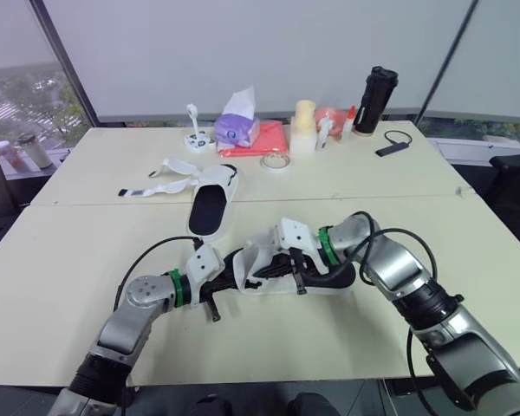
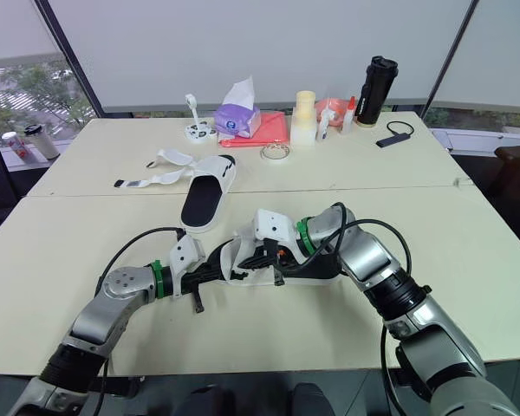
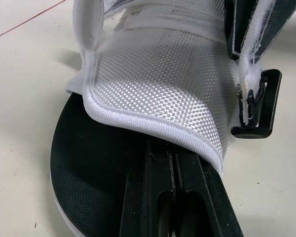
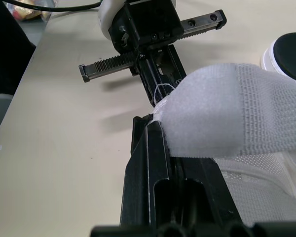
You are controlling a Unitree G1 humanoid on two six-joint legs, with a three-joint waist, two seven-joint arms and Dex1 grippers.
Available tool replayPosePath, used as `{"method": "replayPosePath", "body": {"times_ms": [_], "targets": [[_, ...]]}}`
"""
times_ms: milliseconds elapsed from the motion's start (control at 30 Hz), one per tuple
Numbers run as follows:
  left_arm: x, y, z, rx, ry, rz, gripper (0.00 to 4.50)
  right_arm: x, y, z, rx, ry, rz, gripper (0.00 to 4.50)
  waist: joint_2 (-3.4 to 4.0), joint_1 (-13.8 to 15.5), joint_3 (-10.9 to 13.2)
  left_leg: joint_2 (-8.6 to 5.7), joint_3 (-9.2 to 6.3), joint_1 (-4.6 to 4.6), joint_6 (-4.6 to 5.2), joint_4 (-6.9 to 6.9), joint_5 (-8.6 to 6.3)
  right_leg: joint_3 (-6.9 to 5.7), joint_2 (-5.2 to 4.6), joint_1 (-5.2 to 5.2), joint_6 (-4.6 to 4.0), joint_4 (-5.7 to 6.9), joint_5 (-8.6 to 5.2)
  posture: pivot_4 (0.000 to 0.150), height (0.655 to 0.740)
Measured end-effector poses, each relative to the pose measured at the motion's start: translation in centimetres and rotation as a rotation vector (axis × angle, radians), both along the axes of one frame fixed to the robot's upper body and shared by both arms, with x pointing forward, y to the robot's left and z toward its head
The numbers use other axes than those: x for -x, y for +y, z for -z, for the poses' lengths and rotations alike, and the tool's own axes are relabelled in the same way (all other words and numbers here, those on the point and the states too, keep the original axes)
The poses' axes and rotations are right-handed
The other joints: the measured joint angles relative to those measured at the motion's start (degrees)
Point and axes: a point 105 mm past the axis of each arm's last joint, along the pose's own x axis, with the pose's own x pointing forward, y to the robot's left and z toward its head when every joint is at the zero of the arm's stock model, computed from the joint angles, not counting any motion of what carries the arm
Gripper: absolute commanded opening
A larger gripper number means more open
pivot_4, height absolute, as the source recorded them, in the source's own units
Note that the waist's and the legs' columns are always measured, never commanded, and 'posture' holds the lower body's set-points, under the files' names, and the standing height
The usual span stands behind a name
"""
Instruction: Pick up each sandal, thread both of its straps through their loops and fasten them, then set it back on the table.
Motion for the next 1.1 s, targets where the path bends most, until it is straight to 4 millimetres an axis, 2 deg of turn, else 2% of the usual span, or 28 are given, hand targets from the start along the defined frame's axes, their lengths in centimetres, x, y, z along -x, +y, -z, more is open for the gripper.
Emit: {"method": "replayPosePath", "body": {"times_ms": [267, 600, 933, 1100], "targets": [[0.0, -0.4, 0.1, 0.015, 0.002, -0.003, 0.0, 0.0, -0.4, -0.3, 0.101, -0.042, -0.111, 0.07, 0.0, 0.3, 0.0, -0.01, 0.0, 0.04, 0.0, 0.0, 0.0, 0.0, -0.08, 0.04, -0.01, -0.02, -0.01, 0.15, 0.74], [0.0, -0.4, 0.2, 0.023, 0.003, -0.02, 0.0, -1.0, 0.2, -0.3, 0.175, -0.138, -0.21, 0.07, 0.03, 0.7, 0.0, 0.0, 0.01, 0.11, -0.02, 0.0, -0.01, 0.01, -0.15, 0.08, -0.21, -0.01, -0.11, 0.15, 0.74], [0.1, -0.9, 0.3, 0.038, 0.005, -0.015, 0.0, -1.7, -0.2, -0.6, 0.28, -0.207, -0.314, 0.07, 0.04, 1.1, -0.1, -0.05, 0.01, 0.11, -0.04, -0.05, -0.02, 0.0, -0.3, 0.09, -0.28, -0.06, -0.15, 0.15, 0.74], [0.2, -1.1, 0.3, 0.042, -0.002, -0.008, 0.0, -1.5, -0.3, -0.6, 0.308, -0.2, -0.353, 0.07, 0.05, 1.3, -0.1, -0.18, 0.01, 0.11, -0.04, -0.17, -0.02, -0.03, -0.47, 0.09, -0.31, -0.12, -0.16, 0.15, 0.74]]}}
